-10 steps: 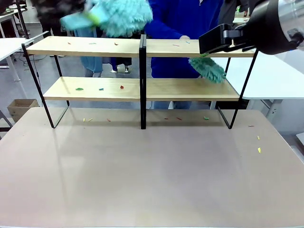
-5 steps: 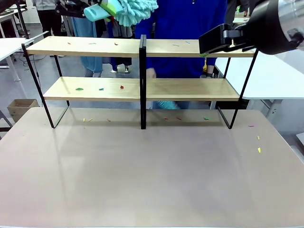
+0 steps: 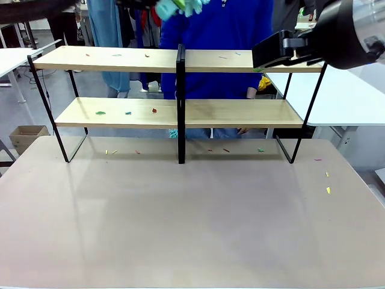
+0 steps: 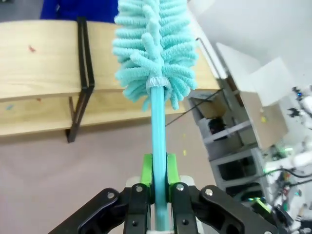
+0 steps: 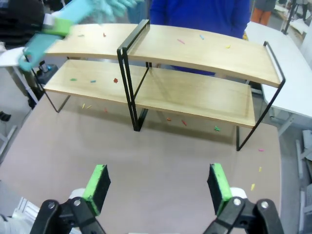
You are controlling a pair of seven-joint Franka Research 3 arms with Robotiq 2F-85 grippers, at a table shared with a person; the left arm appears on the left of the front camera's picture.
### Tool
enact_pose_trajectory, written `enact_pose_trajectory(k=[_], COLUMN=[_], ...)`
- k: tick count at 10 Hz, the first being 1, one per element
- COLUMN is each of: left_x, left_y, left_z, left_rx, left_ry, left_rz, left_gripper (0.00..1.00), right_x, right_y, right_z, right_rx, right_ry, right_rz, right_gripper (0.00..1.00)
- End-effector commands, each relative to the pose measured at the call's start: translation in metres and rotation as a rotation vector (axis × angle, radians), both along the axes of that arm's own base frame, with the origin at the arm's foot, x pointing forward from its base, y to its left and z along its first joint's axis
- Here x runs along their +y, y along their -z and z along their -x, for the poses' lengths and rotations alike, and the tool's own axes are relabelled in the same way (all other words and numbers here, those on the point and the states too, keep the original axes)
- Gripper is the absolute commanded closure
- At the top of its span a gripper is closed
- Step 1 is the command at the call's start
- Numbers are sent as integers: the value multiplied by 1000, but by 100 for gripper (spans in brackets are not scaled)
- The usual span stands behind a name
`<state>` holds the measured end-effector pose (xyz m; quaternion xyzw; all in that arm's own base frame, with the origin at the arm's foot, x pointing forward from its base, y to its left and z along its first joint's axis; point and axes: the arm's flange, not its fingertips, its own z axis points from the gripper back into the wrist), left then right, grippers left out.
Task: Clean the shelves.
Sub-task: Clean a randomly selected level of the Shelf with the Duster.
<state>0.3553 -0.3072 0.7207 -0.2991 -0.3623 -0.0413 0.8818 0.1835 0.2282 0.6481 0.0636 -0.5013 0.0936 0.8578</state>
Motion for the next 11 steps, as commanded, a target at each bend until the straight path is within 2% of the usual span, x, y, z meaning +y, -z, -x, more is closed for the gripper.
enact_pose_trajectory(k=[1,4,6,8,11], left_x=[-34,-60,-71,-77,-81], left_y=[1,20,35,46,51], left_z=[-29,-65,-82,-89,-89], left_rx=[39,86,119,174,204], left_ry=[-20,-73,-39,-10,44], left_rz=[-83,-102,-139,-181,-198], left_gripper=[87,87,87,87,87], right_x=[0,0,0,0,0], right_y=[-1,-1,-1,-1,-1], right_z=[0,0,0,0,0], right_rx=[2,2,2,2,2], right_ry=[-8,-8,-8,-8,-8], right_rz=[-1,-1,-1,-1,-1], right_gripper=[0,0,0,0,0])
